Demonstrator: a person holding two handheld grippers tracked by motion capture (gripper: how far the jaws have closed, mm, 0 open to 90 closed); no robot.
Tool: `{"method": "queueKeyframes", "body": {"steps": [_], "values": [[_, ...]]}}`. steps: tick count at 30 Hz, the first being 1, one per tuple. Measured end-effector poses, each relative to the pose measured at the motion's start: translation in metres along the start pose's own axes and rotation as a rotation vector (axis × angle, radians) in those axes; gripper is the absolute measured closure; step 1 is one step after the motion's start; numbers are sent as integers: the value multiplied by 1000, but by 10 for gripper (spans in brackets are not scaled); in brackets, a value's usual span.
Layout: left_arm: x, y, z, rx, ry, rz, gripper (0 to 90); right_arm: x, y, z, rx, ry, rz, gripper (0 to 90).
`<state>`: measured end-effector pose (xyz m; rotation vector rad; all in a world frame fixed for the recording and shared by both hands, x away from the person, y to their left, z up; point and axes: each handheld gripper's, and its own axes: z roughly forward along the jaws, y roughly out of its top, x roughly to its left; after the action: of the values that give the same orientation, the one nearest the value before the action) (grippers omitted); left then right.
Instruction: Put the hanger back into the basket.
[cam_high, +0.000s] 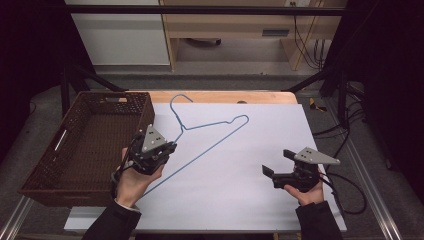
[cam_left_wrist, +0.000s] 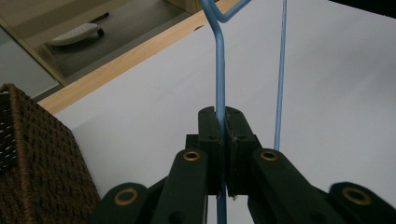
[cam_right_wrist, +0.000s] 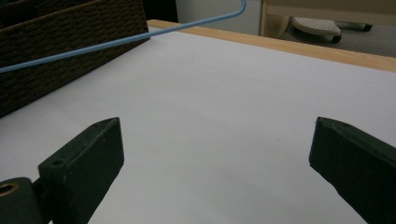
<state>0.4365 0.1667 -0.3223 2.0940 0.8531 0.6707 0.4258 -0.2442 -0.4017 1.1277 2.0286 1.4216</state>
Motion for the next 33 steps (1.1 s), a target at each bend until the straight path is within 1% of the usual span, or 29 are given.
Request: {"method": "queueKeyframes", "body": {"steps": [1, 2, 4, 5, 10, 12, 18, 20, 27, 33], "values": [[2, 2, -2, 4, 2, 9, 870, 0, 0, 0, 0, -2, -3, 37], [3, 3, -4, -3, 3, -1, 870, 0, 0, 0, 0, -4, -3, 36], [6, 7, -9, 0, 8, 8, 870, 0, 0, -1, 0, -3, -5, 35], [7, 9, -11, -5, 11, 3, 870, 0, 0, -1, 0, -3, -2, 35], [15, 20, -23, -12, 29, 11, 870, 0, -1, -2, 0, -7, -3, 33], [19, 24, -27, -24, 36, 9, 870, 0, -1, -2, 2, -8, -6, 33], [30, 30, -40, -15, 75, 24, 870, 0, -1, -2, 1, -9, -5, 32], [34, 31, -42, -17, 80, 21, 870, 0, -1, -2, 1, -9, -5, 31], [58, 29, -53, -3, 103, 10, 870, -1, -1, -2, -1, -12, -2, 30], [80, 24, -64, -4, 125, -6, 870, -1, 0, -3, -4, -14, -1, 30]]}}
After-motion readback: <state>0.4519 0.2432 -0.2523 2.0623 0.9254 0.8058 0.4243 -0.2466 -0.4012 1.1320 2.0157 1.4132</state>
